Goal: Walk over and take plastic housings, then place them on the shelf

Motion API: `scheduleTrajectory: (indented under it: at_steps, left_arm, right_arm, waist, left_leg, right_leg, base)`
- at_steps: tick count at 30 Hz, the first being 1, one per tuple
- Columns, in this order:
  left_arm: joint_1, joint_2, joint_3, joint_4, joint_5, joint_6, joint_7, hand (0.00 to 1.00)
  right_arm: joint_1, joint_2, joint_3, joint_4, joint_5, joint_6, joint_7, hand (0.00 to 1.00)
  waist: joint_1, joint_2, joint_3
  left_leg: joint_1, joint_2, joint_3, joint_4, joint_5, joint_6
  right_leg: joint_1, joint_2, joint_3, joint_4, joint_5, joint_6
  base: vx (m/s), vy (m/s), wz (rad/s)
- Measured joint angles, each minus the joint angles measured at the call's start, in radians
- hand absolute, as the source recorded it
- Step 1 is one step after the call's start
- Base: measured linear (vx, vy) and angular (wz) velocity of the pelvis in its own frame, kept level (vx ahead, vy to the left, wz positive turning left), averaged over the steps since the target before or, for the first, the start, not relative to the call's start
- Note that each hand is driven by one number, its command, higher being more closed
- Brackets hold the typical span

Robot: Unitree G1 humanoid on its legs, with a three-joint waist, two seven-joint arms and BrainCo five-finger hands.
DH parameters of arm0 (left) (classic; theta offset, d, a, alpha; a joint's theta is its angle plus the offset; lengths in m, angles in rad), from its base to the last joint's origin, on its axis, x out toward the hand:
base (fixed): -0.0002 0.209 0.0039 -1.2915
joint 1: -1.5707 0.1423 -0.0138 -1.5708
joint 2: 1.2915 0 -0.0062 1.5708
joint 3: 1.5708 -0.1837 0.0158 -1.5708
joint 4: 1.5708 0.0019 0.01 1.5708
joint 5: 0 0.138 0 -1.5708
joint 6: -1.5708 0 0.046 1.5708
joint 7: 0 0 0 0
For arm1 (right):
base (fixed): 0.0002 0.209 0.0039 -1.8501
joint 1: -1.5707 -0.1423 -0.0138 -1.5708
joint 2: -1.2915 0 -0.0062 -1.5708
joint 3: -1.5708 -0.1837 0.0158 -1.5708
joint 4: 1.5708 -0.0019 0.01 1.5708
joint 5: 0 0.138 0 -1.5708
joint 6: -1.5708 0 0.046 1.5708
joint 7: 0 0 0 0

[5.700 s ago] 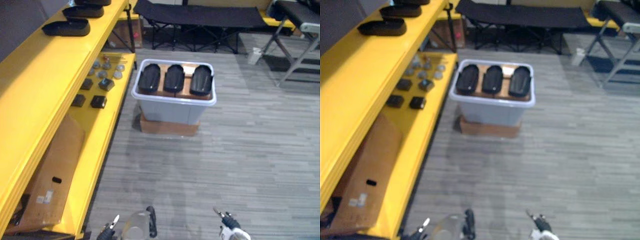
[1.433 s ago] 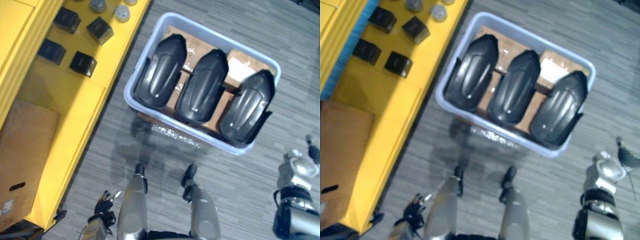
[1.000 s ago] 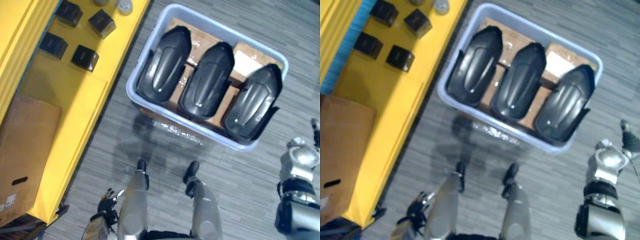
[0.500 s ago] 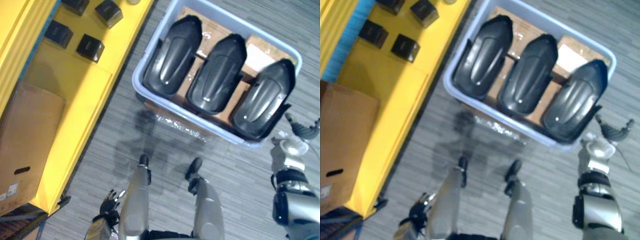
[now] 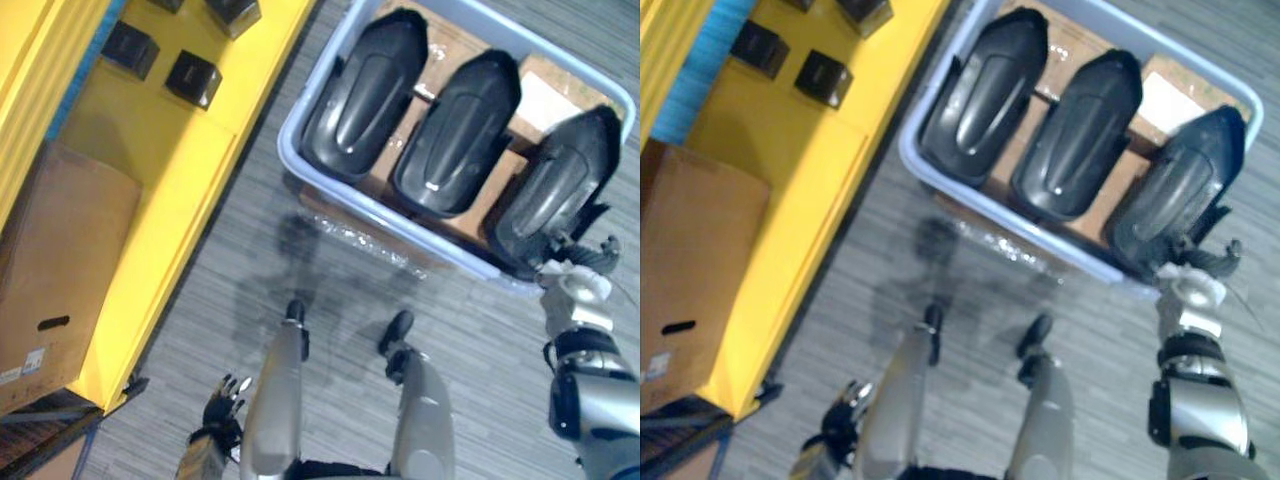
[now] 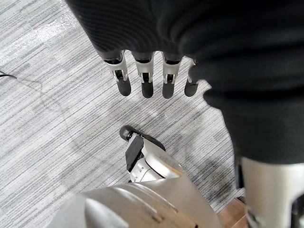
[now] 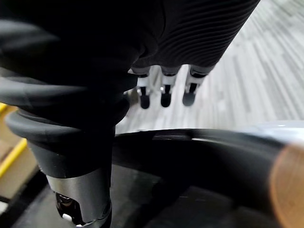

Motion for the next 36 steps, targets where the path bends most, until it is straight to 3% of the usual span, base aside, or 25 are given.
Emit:
scheduleTrajectory:
  at_steps: [4, 13, 14, 17, 36]
  left_arm:
    - [0.0, -0.008, 0.008, -0.003, -0.001, -0.001, -0.004, 0.0]
    - [0.0, -0.014, 0.008, -0.021, -0.038, -0.007, -0.031, 0.0]
    - [0.0, -0.015, 0.008, -0.021, -0.039, -0.009, -0.031, 0.0]
    - [0.0, -0.021, 0.008, -0.025, -0.04, -0.01, -0.034, 0.0]
    - [0.0, -0.026, 0.007, -0.038, -0.078, -0.031, -0.056, 0.0]
  right_arm:
    - [-0.008, -0.016, 0.0, 0.005, 0.013, 0.034, 0.043, 0.0]
    - [-0.022, -0.04, -0.002, 0.015, 0.012, 0.052, 0.102, 0.0]
    - [-0.022, -0.04, -0.002, 0.015, 0.012, 0.052, 0.103, 1.0]
    - [-0.03, -0.054, -0.002, 0.012, 0.011, 0.046, 0.118, 1.0]
    - [-0.015, -0.077, 0.007, 0.025, -0.028, 0.031, 0.134, 1.0]
  waist:
    - [0.004, 0.008, -0.001]
    - [0.007, 0.016, -0.004]
    - [0.007, 0.016, -0.004]
    - [0.008, 0.027, -0.011]
    - [0.001, 0.03, -0.013]
  left_leg:
    - [-0.016, 0.001, 0.0, 0.013, 0.0, 0.0]
    - [-0.038, 0.002, 0.001, 0.038, -0.001, 0.001]
    - [-0.042, 0.002, 0.001, 0.043, -0.002, 0.003]
    - [-0.068, 0.003, 0.0, 0.06, -0.004, 0.006]
    - [-0.069, 0.014, 0.002, 0.068, -0.003, 0.004]
  right_leg:
    - [-0.02, -0.002, 0.005, 0.018, -0.003, -0.002]
    - [-0.051, -0.014, 0.014, 0.062, -0.016, -0.004]
    - [-0.055, -0.015, 0.014, 0.067, -0.02, -0.006]
    - [-0.076, -0.016, 0.017, 0.078, -0.02, -0.005]
    - [-0.084, -0.01, 0.018, 0.091, -0.022, -0.009]
  base:
    - [0.0, -0.006, -0.01]
    - [-0.02, -0.003, 0.0]
    - [-0.04, -0.001, 0.0]
    - [-0.04, 0.012, 0.0]
    - [0.0, -0.002, -0.01]
